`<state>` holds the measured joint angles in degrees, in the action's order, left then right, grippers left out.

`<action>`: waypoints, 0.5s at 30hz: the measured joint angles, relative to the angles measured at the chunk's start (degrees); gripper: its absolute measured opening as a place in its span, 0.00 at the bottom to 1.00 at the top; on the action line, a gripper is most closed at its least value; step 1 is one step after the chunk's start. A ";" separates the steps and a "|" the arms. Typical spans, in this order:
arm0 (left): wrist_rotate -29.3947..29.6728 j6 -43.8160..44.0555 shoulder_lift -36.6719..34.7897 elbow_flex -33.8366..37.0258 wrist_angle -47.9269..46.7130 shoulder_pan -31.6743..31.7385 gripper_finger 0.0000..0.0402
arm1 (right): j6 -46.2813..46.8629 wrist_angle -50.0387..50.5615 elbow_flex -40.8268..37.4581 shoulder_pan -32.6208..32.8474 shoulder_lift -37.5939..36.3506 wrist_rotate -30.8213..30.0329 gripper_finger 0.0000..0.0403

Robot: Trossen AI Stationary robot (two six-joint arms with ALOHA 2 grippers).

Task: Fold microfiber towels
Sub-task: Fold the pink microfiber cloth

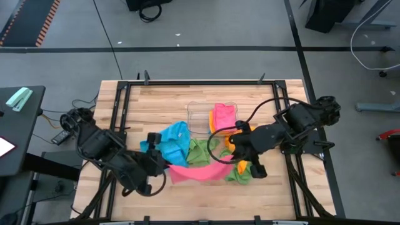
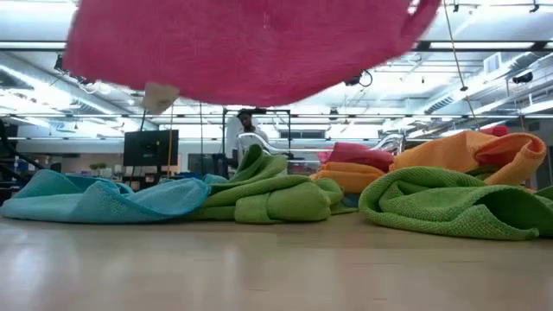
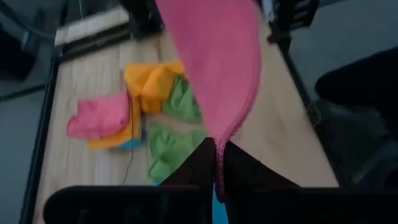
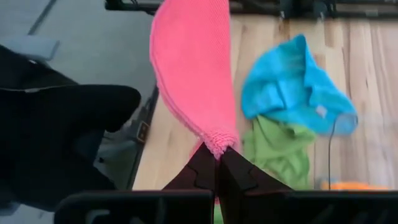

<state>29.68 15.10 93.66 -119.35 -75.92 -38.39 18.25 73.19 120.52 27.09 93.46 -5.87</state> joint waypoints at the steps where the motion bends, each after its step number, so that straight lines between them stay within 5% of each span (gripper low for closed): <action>1: -0.03 1.84 0.09 0.00 -1.15 0.04 0.05 | 1.47 0.68 -0.01 -0.30 0.13 0.00 0.02; 15: -4.92 19.22 0.46 7.67 3.46 -3.46 0.09 | 12.79 0.32 -11.71 0.14 0.47 5.63 0.02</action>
<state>24.76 34.33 94.13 -111.68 -72.46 -41.86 31.05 73.51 108.81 27.23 93.93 -0.24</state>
